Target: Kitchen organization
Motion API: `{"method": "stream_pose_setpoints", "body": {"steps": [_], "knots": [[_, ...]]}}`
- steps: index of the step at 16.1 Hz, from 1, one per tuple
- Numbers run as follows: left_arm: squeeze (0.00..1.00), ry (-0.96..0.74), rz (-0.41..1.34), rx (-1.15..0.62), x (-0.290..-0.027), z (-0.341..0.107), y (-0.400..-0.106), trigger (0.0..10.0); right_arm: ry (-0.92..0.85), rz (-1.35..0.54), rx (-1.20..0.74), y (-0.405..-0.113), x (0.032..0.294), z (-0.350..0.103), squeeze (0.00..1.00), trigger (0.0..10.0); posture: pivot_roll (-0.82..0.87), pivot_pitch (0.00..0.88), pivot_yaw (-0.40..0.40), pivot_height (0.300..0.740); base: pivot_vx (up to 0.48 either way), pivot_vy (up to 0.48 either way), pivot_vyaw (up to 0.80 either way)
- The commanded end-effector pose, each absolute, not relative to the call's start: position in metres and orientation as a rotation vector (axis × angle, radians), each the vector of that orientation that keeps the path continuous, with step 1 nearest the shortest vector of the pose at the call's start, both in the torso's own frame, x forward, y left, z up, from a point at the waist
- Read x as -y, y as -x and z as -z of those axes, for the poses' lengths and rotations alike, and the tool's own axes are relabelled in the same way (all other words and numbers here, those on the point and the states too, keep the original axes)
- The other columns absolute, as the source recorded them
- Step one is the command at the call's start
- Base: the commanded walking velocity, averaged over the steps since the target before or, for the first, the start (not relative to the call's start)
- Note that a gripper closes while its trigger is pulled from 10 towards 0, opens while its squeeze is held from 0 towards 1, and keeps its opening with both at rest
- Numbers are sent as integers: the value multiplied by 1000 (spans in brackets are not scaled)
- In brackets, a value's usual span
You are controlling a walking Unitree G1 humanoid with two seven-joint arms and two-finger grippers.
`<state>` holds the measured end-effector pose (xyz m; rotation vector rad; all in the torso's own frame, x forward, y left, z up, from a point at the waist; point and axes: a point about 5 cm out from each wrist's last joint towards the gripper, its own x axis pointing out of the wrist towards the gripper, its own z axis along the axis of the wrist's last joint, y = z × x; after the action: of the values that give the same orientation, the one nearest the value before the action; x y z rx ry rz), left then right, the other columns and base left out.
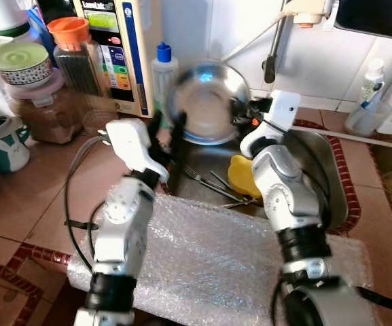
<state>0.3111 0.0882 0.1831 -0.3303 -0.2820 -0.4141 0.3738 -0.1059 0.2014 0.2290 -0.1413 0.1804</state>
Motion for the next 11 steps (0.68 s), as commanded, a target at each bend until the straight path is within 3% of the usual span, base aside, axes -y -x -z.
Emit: {"method": "stream_pose_setpoints", "body": {"steps": [1,6,11], "knots": [[1000,317,443,243,-84,-177,-306,10000,-225,-95,110,-379,117,-192,0,0,53,52,12,740,0,0,0],[1000,277,509,86,-80,-147,-288,10000,-60,70,65,-380,158,-165,0,0,65,62,7,740,0,0,0],[1000,228,559,-62,-78,-121,-279,10000,-22,236,23,-380,193,-153,0,0,70,65,13,740,0,0,0]]}}
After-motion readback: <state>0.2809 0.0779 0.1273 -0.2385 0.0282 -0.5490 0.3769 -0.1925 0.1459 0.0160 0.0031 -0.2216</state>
